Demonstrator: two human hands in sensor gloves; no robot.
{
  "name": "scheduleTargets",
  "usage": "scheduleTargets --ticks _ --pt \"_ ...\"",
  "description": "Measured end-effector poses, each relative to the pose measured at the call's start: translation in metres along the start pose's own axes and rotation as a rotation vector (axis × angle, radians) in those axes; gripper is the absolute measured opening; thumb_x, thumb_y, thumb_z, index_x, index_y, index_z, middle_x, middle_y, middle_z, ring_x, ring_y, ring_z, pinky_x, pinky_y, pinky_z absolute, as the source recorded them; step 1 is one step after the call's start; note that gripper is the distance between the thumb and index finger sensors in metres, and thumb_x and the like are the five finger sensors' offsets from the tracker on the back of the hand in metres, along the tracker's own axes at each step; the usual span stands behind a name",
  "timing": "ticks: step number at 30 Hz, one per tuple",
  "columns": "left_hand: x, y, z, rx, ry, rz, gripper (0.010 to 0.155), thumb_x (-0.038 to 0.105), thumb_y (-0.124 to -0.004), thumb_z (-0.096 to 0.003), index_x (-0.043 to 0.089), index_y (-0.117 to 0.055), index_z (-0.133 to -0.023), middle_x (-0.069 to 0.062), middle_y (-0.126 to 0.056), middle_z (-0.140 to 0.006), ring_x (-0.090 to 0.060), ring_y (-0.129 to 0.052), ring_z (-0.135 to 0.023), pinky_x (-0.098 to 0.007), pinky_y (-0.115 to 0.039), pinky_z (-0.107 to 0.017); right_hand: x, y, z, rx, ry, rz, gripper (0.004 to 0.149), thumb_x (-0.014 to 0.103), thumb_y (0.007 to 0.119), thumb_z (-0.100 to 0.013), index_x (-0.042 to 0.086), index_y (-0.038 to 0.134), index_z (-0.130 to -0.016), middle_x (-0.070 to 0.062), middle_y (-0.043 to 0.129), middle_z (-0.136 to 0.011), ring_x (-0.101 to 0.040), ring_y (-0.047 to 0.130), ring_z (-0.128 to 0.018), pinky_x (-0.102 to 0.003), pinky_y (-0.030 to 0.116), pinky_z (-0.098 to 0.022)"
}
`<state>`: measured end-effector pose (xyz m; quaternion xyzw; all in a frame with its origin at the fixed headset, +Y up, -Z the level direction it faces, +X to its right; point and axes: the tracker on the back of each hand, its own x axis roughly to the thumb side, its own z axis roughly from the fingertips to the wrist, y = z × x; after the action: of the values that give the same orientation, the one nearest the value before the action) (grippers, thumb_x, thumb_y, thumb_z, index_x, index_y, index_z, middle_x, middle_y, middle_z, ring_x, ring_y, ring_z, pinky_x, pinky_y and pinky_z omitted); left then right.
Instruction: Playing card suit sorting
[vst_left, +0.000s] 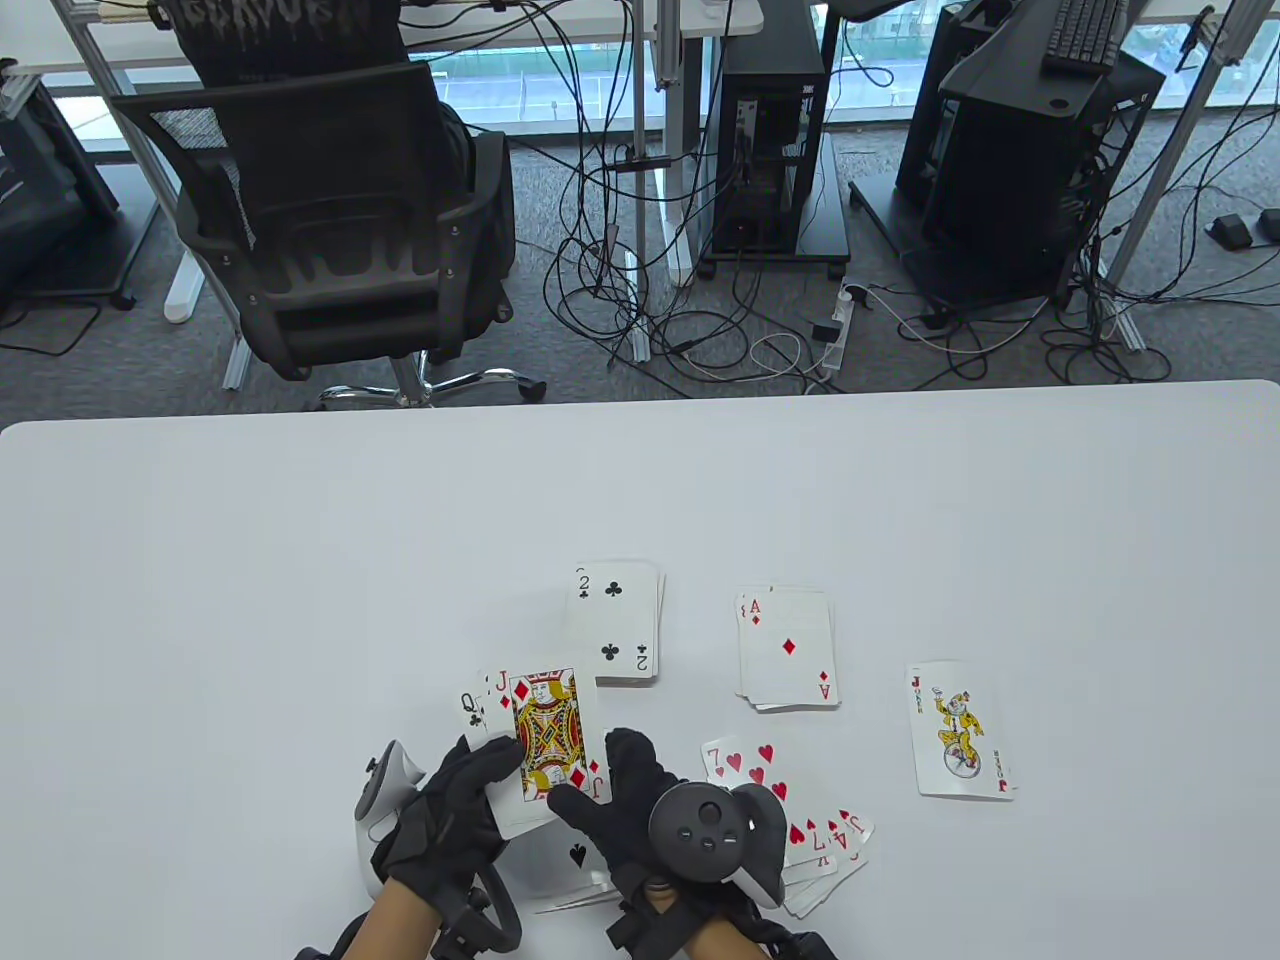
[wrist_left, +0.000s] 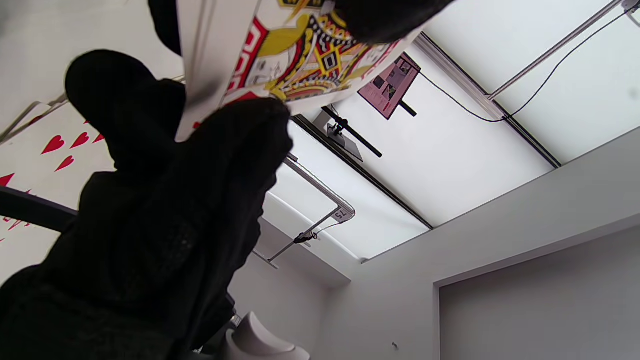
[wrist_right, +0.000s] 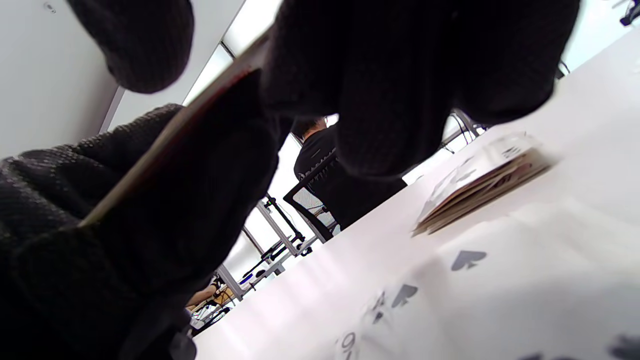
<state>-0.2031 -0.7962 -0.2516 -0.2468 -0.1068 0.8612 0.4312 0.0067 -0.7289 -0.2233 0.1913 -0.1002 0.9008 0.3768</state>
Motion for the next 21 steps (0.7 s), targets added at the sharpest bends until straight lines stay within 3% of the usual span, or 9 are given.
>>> scheduleTargets --ticks 4,8,15,18,21 --pt "-0.0016 -0.0022 -0.0005 -0.013 0.007 -0.011 0.048 0.038 -0.061 -0.0634 0.030 -0.044 -0.107 0.003 -0.060 -0.108 -0.021 -0.077 -0.094 -0.043 -0.067 -0.071 -0.0012 -0.0040 0.0016 -0.081 0.003 -0.022 0.055 0.034 0.076 -0.051 -0.013 0.065 -0.076 -0.002 0.089 -0.041 -0.023 0.099 -0.027 -0.047 0.086 -0.034" --pt "-0.0021 -0.0022 -0.0006 -0.016 0.011 -0.017 0.048 0.038 -0.061 -0.0633 0.030 -0.043 -0.107 0.003 -0.060 -0.108 -0.021 -0.077 -0.094 -0.043 -0.067 -0.071 -0.0018 -0.0057 0.0014 -0.084 0.017 -0.079 0.043 0.025 0.073 -0.052 -0.014 0.070 -0.071 -0.003 0.092 -0.036 -0.022 0.099 -0.023 -0.046 0.087 -0.031" --pt "-0.0015 -0.0035 -0.0011 -0.026 -0.004 -0.002 0.048 0.038 -0.061 -0.0633 0.031 -0.043 -0.107 0.004 -0.060 -0.108 -0.021 -0.077 -0.094 -0.043 -0.067 -0.071 -0.0053 -0.0043 0.0017 -0.089 0.016 -0.110 0.042 0.022 0.064 -0.054 -0.015 0.068 -0.074 -0.004 0.091 -0.040 -0.025 0.099 -0.028 -0.048 0.086 -0.034" --pt "-0.0008 -0.0037 -0.0012 -0.029 -0.009 -0.006 0.048 0.038 -0.062 -0.0633 0.031 -0.043 -0.107 0.004 -0.060 -0.108 -0.021 -0.078 -0.094 -0.043 -0.067 -0.071 -0.0003 -0.0022 0.0013 -0.054 -0.006 -0.062 0.064 0.038 0.074 -0.050 -0.017 0.060 -0.078 -0.005 0.088 -0.046 -0.027 0.098 -0.033 -0.050 0.084 -0.037" --pt "-0.0014 -0.0027 -0.0012 -0.024 0.000 -0.029 0.048 0.037 -0.062 -0.0631 0.031 -0.044 -0.107 0.004 -0.061 -0.108 -0.021 -0.078 -0.093 -0.043 -0.067 -0.071 0.0017 -0.0046 0.0014 -0.090 -0.005 -0.040 0.054 0.031 0.077 -0.049 -0.015 0.065 -0.075 -0.001 0.089 -0.041 -0.022 0.099 -0.029 -0.047 0.086 -0.034"
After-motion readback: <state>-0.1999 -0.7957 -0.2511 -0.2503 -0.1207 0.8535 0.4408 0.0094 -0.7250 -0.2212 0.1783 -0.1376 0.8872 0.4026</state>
